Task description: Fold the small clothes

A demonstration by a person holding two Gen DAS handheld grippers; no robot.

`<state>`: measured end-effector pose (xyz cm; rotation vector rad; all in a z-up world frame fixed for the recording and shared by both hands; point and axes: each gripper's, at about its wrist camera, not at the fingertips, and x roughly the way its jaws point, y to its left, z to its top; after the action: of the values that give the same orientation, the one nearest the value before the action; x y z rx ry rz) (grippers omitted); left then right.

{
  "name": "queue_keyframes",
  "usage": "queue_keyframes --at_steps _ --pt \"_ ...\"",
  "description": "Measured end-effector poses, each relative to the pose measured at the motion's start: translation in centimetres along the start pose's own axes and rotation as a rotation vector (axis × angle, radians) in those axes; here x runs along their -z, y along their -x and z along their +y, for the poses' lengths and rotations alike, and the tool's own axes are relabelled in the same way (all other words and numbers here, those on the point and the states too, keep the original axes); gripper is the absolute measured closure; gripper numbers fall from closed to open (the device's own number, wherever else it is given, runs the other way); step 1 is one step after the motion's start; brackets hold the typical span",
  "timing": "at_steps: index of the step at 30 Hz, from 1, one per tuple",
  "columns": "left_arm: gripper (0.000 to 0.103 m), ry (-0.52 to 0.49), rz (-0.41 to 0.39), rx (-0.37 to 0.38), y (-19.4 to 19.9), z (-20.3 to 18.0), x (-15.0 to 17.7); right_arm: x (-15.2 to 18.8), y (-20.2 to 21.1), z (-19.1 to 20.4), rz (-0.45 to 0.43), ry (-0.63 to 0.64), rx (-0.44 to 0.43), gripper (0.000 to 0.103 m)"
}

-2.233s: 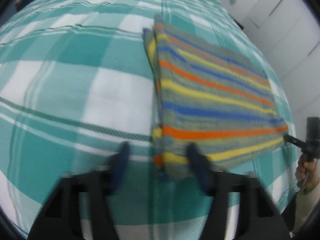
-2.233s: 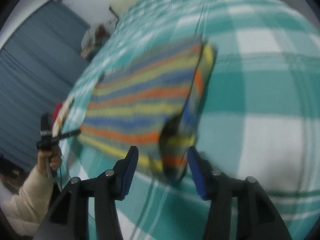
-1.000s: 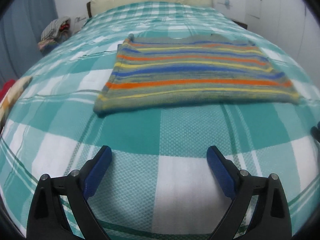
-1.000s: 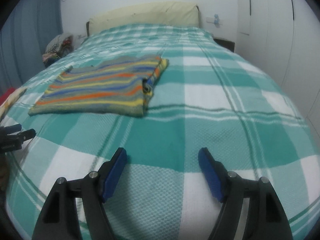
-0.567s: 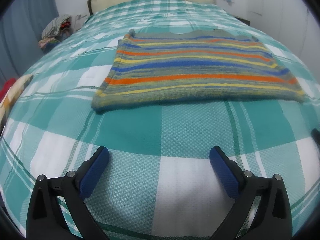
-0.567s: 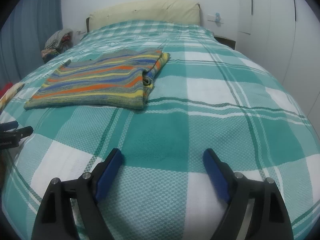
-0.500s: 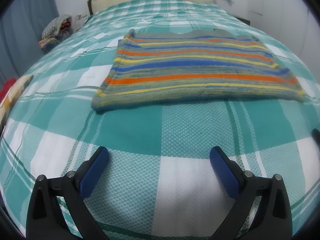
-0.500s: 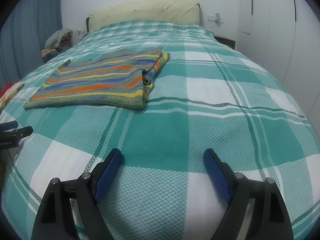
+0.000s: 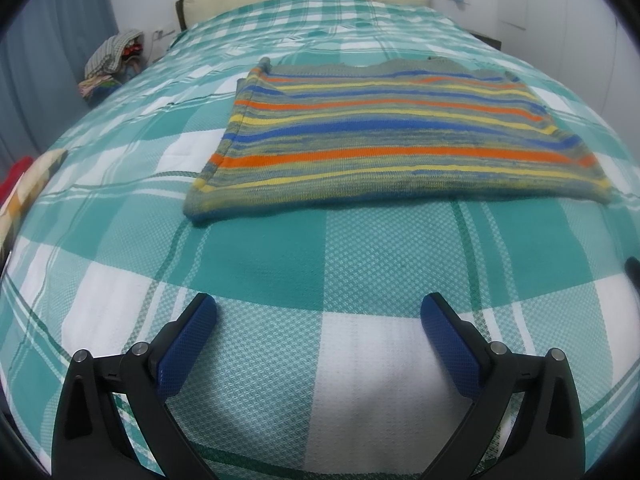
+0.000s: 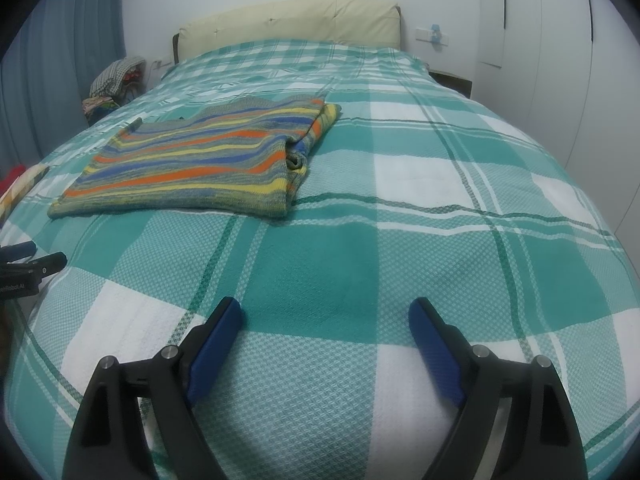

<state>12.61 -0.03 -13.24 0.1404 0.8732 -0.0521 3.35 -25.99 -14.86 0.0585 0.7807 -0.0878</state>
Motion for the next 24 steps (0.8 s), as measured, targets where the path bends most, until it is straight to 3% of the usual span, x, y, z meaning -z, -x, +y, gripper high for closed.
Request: queue_keyframes --at_steps 13,15,18,20,24 --pt "0.002 -0.026 -0.011 0.0 0.9 -0.3 0.2 0.0 0.2 -0.1 0.002 -0.013 -0.017 0.017" --pt "0.002 -0.078 -0.032 0.05 2.3 -1.1 0.1 -0.3 0.7 -0.6 0.015 -0.042 -0.058 0.017" --pt "0.002 -0.177 -0.069 0.185 4.0 -4.1 -0.8 -2.1 1.8 -2.5 -0.011 -0.133 -0.166 0.017" --pt "0.002 -0.287 -0.076 0.285 4.2 -7.8 -2.0 -5.0 1.3 -3.8 -0.012 -0.134 -0.213 0.017" --pt "0.002 -0.474 -0.093 0.387 2.6 -15.7 -4.0 -11.2 -3.0 -6.5 0.055 -0.134 -0.327 0.017"
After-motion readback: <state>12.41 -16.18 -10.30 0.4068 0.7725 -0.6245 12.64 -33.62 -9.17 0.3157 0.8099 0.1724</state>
